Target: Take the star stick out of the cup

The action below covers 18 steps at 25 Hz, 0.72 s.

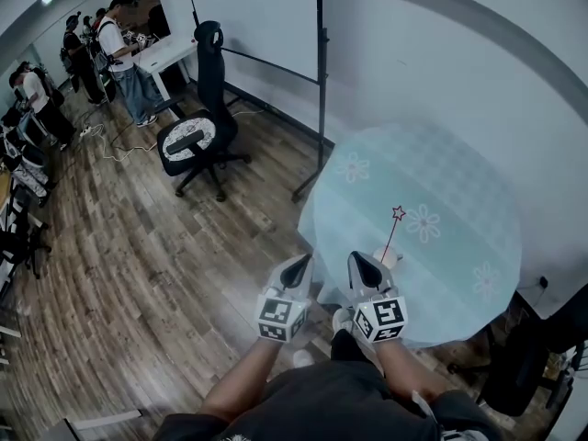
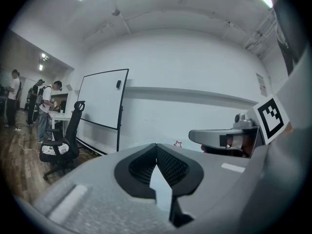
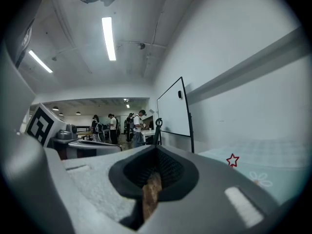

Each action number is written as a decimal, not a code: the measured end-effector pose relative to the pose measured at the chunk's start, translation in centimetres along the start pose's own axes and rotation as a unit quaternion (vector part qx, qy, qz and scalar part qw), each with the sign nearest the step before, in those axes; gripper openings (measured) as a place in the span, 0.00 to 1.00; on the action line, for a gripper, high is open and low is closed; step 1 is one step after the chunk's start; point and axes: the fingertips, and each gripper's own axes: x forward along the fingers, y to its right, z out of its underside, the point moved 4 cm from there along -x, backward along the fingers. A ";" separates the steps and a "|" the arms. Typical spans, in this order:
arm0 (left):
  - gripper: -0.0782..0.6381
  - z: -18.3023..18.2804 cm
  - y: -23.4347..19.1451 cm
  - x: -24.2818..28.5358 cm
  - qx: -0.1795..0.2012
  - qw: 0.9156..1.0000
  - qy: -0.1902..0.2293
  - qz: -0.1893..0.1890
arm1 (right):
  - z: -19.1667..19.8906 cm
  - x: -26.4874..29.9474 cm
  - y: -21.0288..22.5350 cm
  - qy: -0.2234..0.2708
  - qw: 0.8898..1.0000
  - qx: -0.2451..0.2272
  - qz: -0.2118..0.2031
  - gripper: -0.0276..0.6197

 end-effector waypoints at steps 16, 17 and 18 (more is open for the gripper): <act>0.12 1.6 -0.1 7.4 0.006 0.999 -0.038 0.023 | 1.6 2.2 7.1 -0.027 0.999 0.006 0.034 0.05; 0.12 1.9 0.0 7.8 0.002 0.999 -0.041 0.025 | 1.8 2.2 7.5 -0.029 0.999 0.007 0.038 0.05; 0.12 2.2 0.1 8.3 0.000 0.999 -0.044 0.027 | 1.9 2.2 8.0 -0.030 0.999 0.008 0.041 0.05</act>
